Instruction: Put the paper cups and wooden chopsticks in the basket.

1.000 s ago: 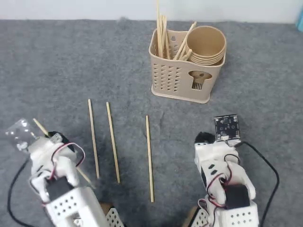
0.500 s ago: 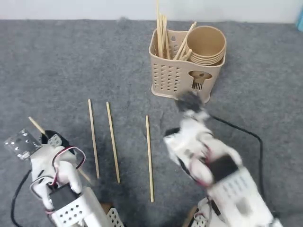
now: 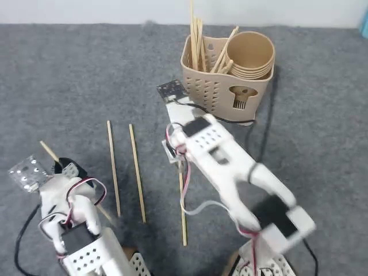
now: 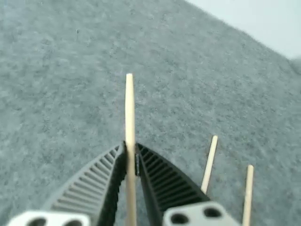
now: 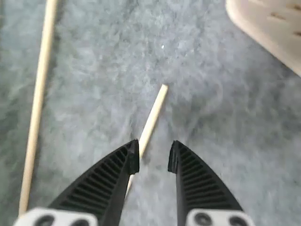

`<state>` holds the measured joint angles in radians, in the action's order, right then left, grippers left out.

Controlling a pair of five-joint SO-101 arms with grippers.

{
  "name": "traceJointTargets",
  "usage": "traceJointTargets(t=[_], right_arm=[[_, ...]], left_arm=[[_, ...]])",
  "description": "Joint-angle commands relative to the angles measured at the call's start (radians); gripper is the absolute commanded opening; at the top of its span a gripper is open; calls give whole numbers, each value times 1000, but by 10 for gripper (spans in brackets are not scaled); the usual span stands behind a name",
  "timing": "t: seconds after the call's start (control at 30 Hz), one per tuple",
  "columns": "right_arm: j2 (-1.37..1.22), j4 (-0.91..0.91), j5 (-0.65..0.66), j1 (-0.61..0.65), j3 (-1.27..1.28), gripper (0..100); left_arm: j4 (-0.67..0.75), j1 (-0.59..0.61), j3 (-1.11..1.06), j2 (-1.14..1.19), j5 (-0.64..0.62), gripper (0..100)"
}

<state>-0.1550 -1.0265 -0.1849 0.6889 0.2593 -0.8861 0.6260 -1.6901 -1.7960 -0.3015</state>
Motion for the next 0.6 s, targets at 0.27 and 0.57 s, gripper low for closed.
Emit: traceJointTargets(t=[0.27,0.57], right_arm=[[-315,18,-15,-18,-267,115],[-237,-108,-20,-19,-270,4]], left_arm=[[17,-9,4,5,-6,12],[18,-11,4,5,-8,12]])
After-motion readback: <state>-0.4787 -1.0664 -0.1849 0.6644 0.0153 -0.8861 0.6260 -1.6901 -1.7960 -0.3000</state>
